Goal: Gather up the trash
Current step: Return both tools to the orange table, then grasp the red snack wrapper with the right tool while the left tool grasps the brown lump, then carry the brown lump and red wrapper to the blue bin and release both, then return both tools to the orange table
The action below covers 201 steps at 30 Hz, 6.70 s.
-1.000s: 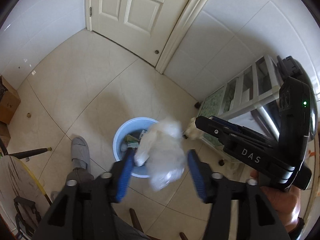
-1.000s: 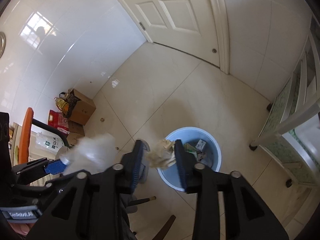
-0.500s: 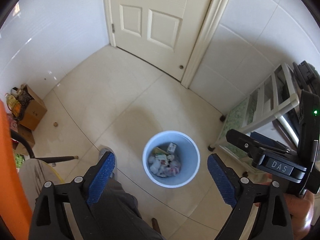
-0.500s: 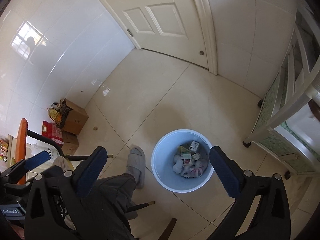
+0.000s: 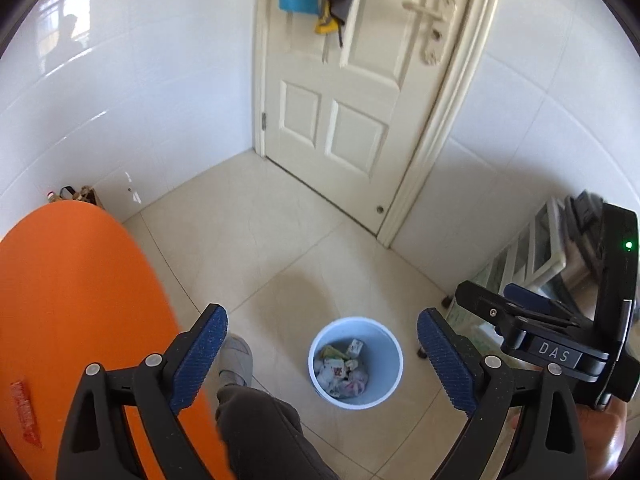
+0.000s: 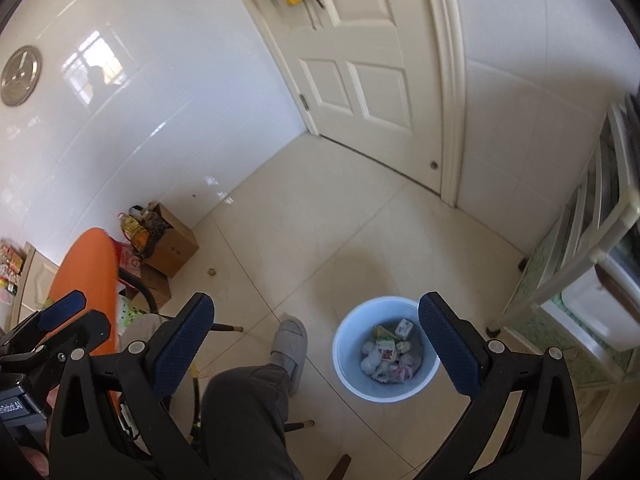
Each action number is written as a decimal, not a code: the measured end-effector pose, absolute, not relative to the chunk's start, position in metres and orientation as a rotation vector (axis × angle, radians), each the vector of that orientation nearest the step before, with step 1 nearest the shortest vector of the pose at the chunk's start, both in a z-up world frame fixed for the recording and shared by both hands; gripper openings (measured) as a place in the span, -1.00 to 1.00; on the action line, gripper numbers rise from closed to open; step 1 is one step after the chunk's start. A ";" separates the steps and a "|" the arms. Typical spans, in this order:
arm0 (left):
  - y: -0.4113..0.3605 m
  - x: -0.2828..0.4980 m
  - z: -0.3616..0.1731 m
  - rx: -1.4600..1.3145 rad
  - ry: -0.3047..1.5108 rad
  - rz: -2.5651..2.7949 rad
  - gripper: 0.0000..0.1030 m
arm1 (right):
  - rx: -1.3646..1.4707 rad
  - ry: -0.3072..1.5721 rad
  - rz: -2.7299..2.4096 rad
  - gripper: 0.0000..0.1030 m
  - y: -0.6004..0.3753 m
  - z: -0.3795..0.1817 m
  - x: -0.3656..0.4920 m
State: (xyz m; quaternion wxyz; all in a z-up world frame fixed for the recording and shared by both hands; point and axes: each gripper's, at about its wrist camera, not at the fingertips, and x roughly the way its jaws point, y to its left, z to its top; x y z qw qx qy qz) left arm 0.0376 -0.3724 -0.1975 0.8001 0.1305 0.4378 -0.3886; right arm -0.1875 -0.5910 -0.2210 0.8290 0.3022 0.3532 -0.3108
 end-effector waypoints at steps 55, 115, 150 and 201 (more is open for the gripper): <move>0.054 -0.033 -0.130 -0.135 0.821 -0.116 0.97 | 0.035 0.984 -0.128 0.43 -0.211 -0.268 0.097; -0.067 0.213 -0.187 -0.018 0.835 -0.359 -0.69 | 0.236 0.773 0.015 -0.87 -0.309 -0.188 0.066; -0.368 0.064 -0.206 0.284 0.969 -1.081 -0.70 | 0.506 0.729 -0.594 -0.87 -0.570 -0.205 -0.210; -0.236 0.006 -0.120 0.106 0.747 -0.760 0.86 | 0.488 0.626 -0.592 1.00 -0.518 -0.138 -0.157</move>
